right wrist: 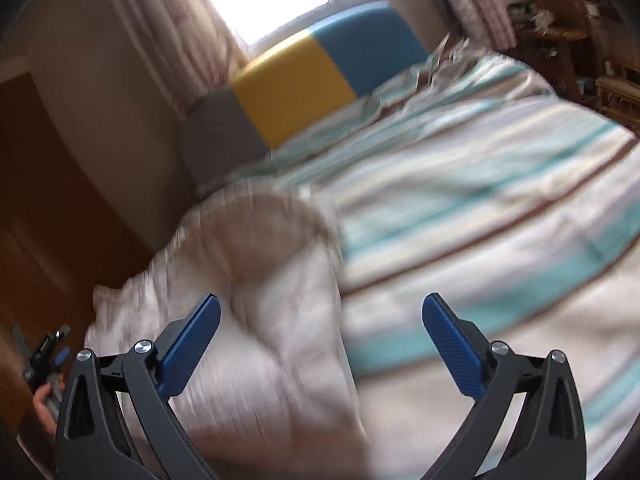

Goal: Fold large clothes

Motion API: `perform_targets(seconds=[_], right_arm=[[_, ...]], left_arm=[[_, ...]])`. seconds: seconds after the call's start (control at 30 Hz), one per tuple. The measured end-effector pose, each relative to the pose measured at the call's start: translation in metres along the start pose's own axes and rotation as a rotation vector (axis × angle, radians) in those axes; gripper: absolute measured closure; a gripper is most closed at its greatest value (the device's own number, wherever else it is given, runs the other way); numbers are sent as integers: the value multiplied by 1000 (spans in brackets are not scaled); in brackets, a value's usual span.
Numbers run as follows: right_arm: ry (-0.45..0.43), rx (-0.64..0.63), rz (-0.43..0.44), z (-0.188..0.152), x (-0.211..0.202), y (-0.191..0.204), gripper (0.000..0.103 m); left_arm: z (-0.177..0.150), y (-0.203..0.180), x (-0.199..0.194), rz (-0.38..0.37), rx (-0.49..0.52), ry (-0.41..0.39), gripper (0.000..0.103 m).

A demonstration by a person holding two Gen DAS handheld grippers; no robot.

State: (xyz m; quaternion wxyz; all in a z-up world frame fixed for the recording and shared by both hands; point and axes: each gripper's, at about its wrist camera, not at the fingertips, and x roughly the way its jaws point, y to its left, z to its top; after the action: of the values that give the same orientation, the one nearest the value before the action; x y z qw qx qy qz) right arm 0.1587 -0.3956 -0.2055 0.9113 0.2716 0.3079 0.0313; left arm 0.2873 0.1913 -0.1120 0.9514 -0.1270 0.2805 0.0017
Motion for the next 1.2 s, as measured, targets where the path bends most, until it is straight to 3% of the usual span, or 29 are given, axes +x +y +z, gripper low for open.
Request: perform_targets(seconds=[0.2, 0.43, 0.6, 0.63, 0.73, 0.8, 0.87, 1.2], right_arm=[[141, 0, 29, -33, 20, -6, 2], [186, 20, 119, -26, 49, 7, 6], [217, -78, 48, -37, 62, 29, 10], [218, -85, 31, -38, 62, 31, 19], [222, -77, 38, -40, 61, 31, 37], [227, -67, 64, -42, 59, 31, 47], [228, -75, 82, -46, 53, 32, 52], [233, -100, 100, -48, 14, 28, 56]], left_arm=[[-58, -18, 1, -142, 147, 160, 11], [-63, -40, 31, -97, 146, 215, 8], [-74, -47, 57, -39, 178, 299, 9], [-75, -47, 58, -45, 161, 300, 11], [-78, -49, 59, -64, 127, 310, 32], [-81, -53, 53, -97, 141, 321, 52], [-85, -58, 46, -124, 168, 328, 58], [-103, -57, 2, -217, 200, 348, 62]])
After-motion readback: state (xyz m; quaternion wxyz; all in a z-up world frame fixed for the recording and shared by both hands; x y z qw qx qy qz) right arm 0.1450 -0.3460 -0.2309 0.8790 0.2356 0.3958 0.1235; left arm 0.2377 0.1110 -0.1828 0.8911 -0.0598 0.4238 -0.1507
